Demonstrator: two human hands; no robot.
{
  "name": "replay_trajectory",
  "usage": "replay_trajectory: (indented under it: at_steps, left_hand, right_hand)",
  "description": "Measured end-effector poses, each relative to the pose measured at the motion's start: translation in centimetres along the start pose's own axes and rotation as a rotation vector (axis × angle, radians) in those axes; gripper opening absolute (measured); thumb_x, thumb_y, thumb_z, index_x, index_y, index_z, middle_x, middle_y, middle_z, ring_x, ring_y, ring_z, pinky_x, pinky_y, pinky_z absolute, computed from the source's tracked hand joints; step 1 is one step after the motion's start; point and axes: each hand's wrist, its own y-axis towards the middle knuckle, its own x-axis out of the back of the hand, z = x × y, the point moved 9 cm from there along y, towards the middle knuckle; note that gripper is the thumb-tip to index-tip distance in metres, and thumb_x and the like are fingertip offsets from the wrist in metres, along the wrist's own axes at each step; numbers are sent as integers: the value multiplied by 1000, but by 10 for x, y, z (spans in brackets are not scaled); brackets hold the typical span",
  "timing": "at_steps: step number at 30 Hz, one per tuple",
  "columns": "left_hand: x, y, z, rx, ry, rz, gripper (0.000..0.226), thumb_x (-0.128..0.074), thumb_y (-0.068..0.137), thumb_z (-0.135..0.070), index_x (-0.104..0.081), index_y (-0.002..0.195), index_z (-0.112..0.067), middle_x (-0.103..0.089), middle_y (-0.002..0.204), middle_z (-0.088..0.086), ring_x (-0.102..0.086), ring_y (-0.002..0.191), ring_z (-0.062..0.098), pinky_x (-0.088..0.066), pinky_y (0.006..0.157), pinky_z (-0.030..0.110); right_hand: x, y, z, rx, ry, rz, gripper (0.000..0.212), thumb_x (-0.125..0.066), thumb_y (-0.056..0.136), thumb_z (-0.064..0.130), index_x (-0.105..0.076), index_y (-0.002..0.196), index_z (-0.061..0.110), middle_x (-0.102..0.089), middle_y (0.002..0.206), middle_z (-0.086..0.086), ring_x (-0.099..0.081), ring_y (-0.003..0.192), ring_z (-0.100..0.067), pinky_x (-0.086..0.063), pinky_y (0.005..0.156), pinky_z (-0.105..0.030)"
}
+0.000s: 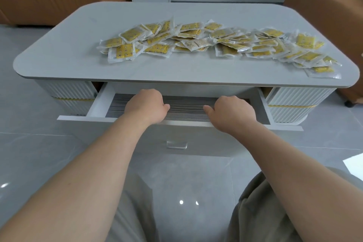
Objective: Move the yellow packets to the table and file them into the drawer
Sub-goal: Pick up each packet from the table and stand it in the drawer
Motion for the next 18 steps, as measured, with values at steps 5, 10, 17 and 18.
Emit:
replay_trajectory:
  at_steps: [5, 10, 17, 18]
  left_hand:
    - [-10, -9, 2, 18, 15, 111, 41, -54, 97, -46, -72, 81, -13, -75, 77, 1, -69, 80, 24, -57, 76, 34]
    - [-24, -20, -2, 18, 86, 271, 49, -51, 99, -48, -74, 76, -11, -75, 66, -2, -72, 66, 19, -60, 77, 34]
    - [-20, -18, -10, 8, 126, 230, 49, -52, 98, -51, -72, 74, -13, -72, 65, 0, -68, 67, 21, -56, 74, 31]
    - [-16, -16, -16, -15, 108, 183, 45, -53, 97, -52, -71, 80, -14, -73, 74, 2, -67, 73, 23, -55, 75, 32]
  right_hand:
    - [-4, -12, -1, -10, -29, 63, 52, -41, 105, 50, -48, 66, 15, -56, 69, -2, -52, 60, -20, -39, 54, -29]
    - [-13, -21, 0, 2, -86, 126, 46, -45, 104, 49, -47, 70, 19, -55, 71, 0, -53, 66, -20, -42, 60, -30]
    - [-3, -23, 2, -26, -46, 178, 40, -46, 103, 45, -46, 73, 19, -52, 76, 2, -55, 73, -22, -42, 65, -31]
    - [1, -22, 1, -31, -46, 177, 37, -46, 103, 43, -47, 75, 19, -52, 77, 2, -56, 77, -24, -42, 66, -32]
